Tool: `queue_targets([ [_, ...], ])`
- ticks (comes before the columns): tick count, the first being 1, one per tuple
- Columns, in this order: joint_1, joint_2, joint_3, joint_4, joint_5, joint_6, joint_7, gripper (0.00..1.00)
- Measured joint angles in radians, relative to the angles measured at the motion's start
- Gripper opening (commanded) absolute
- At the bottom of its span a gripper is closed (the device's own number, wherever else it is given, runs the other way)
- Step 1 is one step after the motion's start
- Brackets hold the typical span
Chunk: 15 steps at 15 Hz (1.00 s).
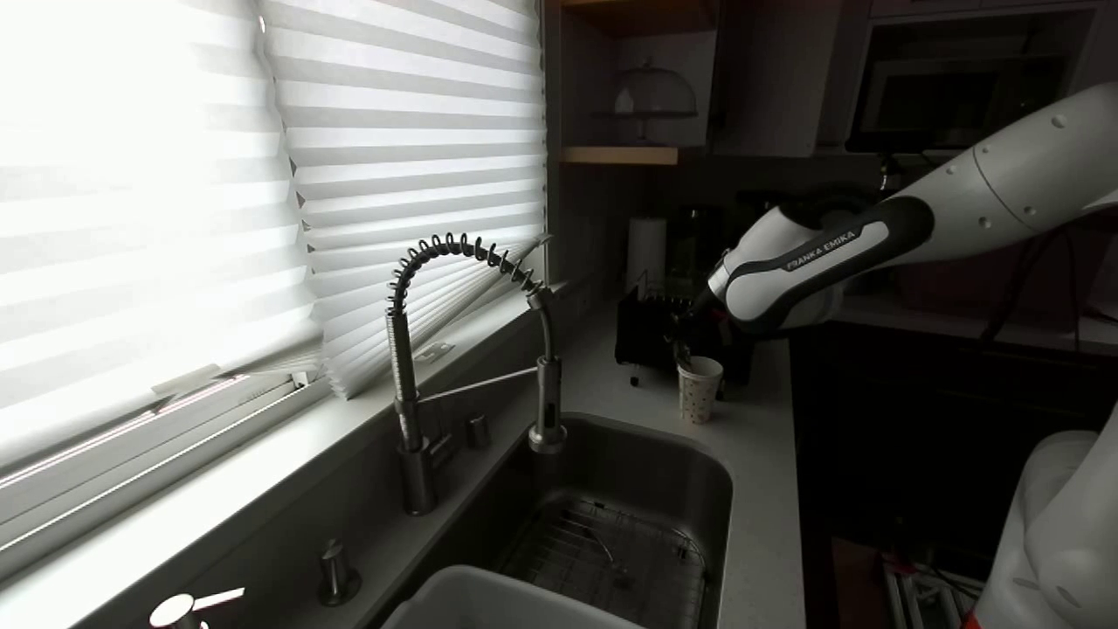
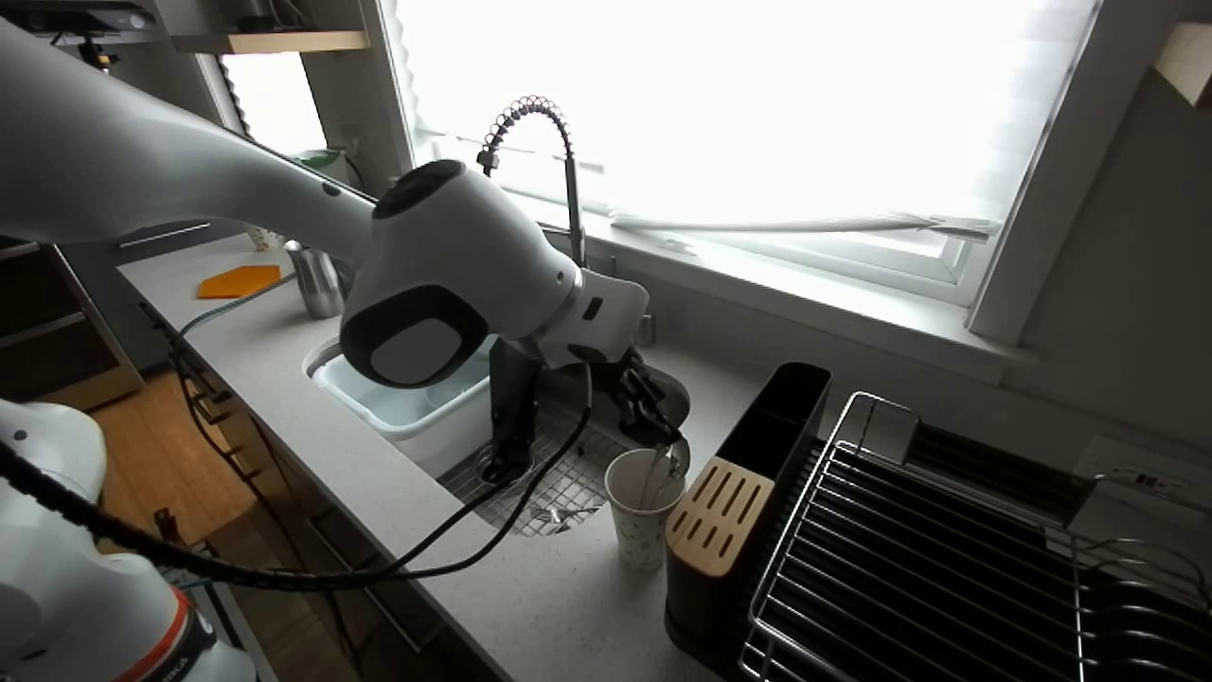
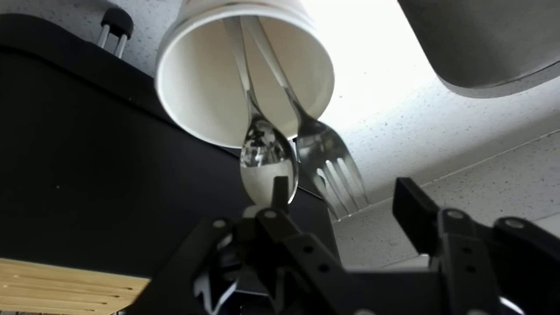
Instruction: Place the cup beside the sink then put the spoon and the fork in it
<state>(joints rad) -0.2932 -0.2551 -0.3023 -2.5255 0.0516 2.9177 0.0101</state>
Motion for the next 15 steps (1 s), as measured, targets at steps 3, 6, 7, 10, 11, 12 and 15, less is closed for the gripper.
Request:
queue_targets([
  [3,0.012,-0.002,-0.002,0.001,0.018,0.0,-0.009,1.0],
  [6,0.023,-0.014,-0.004,0.003,0.028,-0.001,-0.024,1.0],
  [7,0.023,-0.02,-0.004,0.006,0.028,-0.01,-0.034,1.0],
  [10,0.015,-0.044,-0.005,0.018,0.017,-0.065,-0.058,1.0],
  [11,0.009,-0.053,-0.005,0.026,0.009,-0.093,-0.061,1.0],
  [12,0.001,-0.061,-0.005,0.035,-0.001,-0.13,-0.063,1.0],
  [15,-0.029,-0.082,-0.004,0.073,-0.053,-0.294,-0.063,1.0],
])
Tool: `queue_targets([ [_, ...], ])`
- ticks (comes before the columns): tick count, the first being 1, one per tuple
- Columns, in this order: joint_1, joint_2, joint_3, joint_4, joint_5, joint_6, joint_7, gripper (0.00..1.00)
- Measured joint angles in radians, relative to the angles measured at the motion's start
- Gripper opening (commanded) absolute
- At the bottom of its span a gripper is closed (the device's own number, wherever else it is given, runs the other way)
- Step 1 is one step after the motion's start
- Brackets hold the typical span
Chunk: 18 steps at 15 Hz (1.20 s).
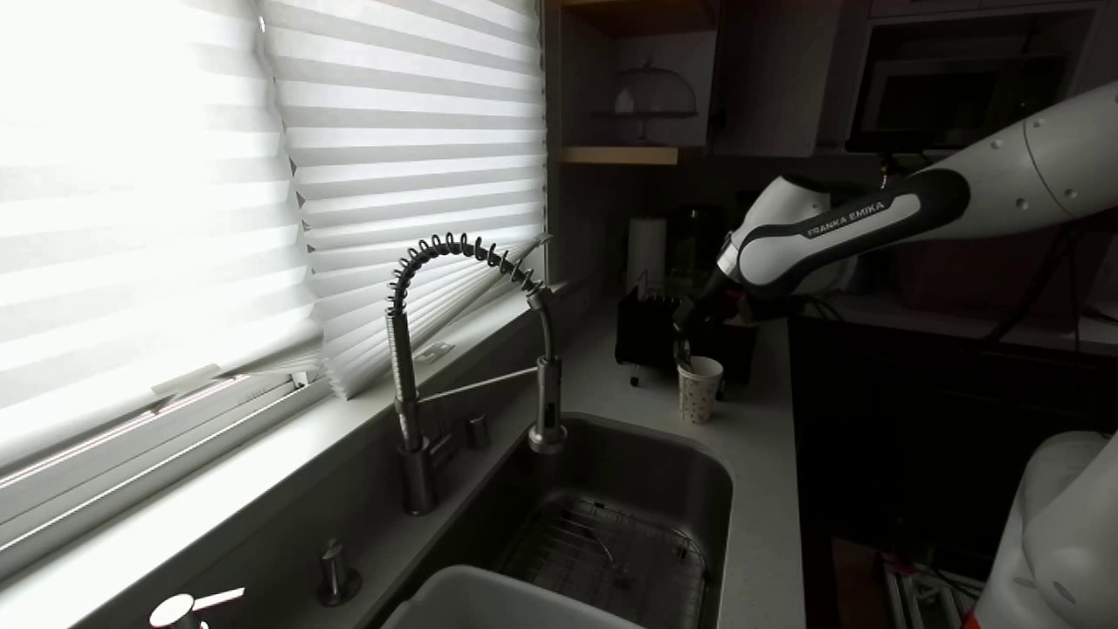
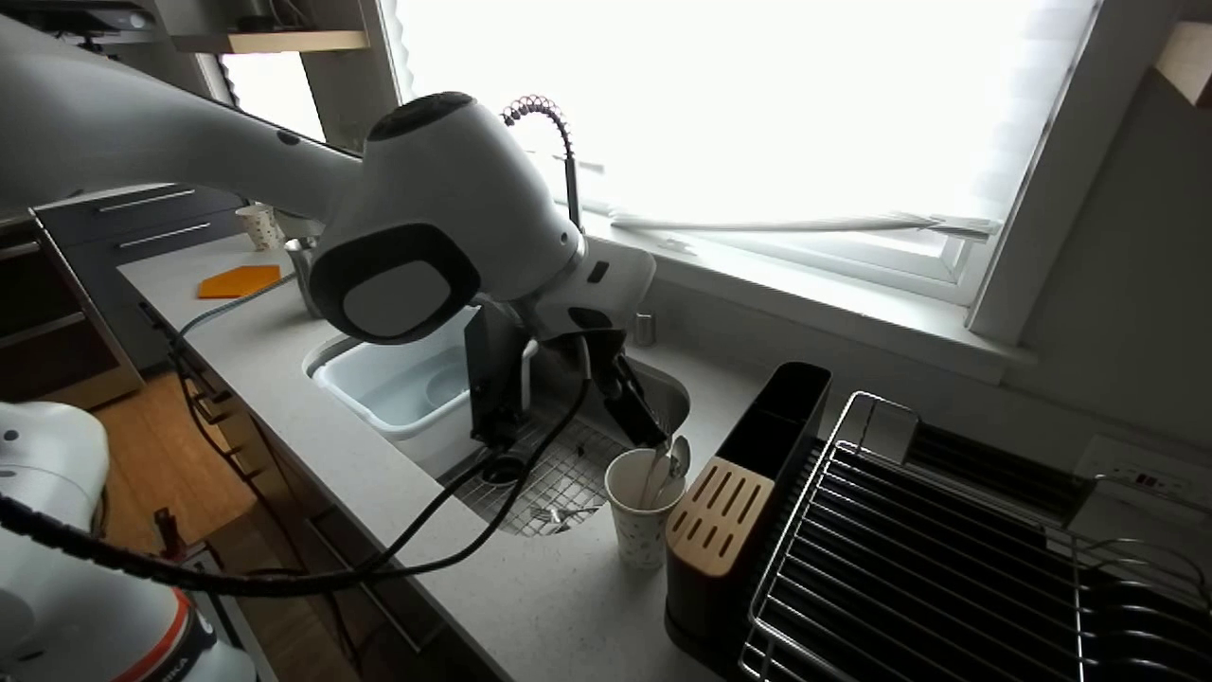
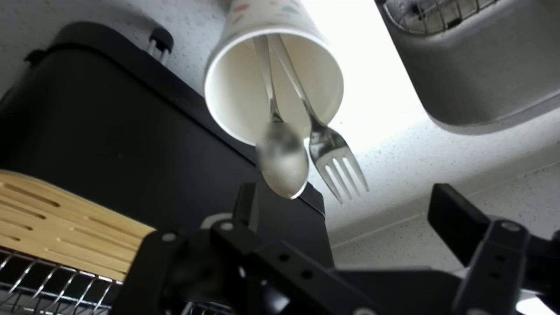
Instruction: Place the cup beside the sink then put the spoon and the fork in it
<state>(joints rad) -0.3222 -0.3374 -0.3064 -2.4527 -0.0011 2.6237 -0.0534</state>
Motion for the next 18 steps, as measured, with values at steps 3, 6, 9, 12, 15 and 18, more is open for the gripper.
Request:
queue_targets([
  [3,-0.039,-0.007,0.01,0.049,-0.081,-0.168,0.025,1.0],
  [6,-0.057,-0.007,0.016,0.091,-0.135,-0.261,0.042,1.0],
  [9,-0.062,-0.011,0.016,0.128,-0.152,-0.326,0.048,1.0],
  [12,-0.063,-0.021,0.016,0.161,-0.161,-0.386,0.05,1.0],
  [15,-0.068,-0.026,0.016,0.196,-0.179,-0.445,0.063,1.0],
  [18,-0.065,-0.026,0.016,0.202,-0.18,-0.448,0.064,1.0],
])
